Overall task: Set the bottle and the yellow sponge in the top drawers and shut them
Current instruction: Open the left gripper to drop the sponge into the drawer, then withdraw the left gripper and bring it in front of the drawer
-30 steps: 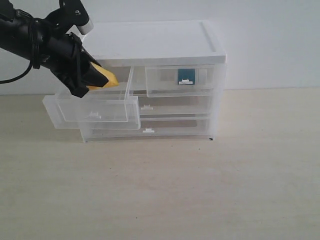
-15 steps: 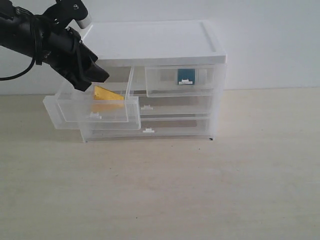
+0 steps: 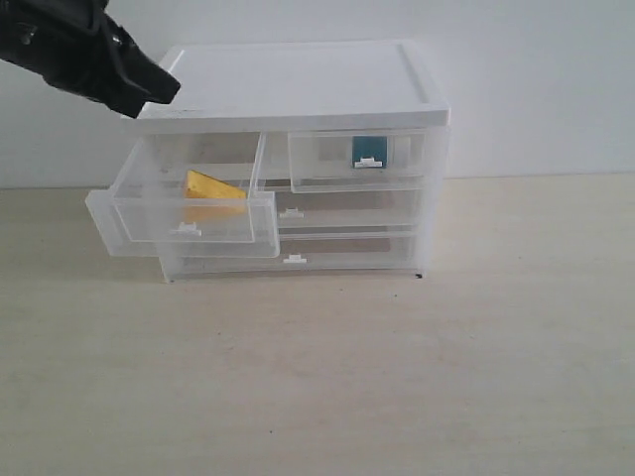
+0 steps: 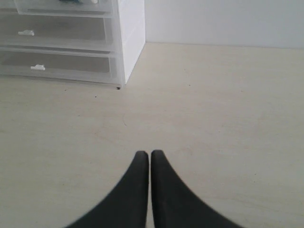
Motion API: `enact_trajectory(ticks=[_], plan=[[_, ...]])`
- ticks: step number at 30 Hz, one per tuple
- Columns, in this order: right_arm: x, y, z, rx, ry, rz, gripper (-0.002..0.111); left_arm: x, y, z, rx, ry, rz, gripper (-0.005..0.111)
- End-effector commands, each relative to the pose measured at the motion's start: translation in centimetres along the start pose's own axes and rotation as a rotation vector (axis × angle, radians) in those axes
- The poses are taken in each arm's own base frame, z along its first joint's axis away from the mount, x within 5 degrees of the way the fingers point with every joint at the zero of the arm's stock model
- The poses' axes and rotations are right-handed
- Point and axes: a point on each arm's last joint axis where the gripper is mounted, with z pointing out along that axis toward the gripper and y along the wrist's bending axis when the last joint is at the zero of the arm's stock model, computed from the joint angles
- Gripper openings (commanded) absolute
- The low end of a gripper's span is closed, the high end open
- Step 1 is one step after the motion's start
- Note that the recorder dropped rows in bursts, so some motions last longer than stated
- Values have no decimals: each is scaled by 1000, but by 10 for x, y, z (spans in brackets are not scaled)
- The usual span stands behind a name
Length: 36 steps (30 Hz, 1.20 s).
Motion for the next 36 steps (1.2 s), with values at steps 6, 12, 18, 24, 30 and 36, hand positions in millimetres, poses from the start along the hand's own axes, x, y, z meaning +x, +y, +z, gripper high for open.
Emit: enact_trajectory(ticks=[6, 12, 18, 24, 30, 36], plan=[[-1, 0, 0, 5, -12, -8, 0, 29, -18, -32, -114, 62, -194, 4], [-1, 0, 0, 5, -12, -8, 0, 63, -43, -31, -234, -58, -243, 4], [-1, 0, 0, 5, -12, -8, 0, 90, -73, -10, -278, -150, -250, 4], [-1, 0, 0, 5, -12, -8, 0, 116, -103, 9, -266, -171, -249, 4], [-1, 0, 0, 5, -12, -8, 0, 144, -122, 26, -314, -154, -297, 4], [-1, 0, 0, 5, -12, -8, 0, 153, -129, 42, -620, -172, -232, 4]])
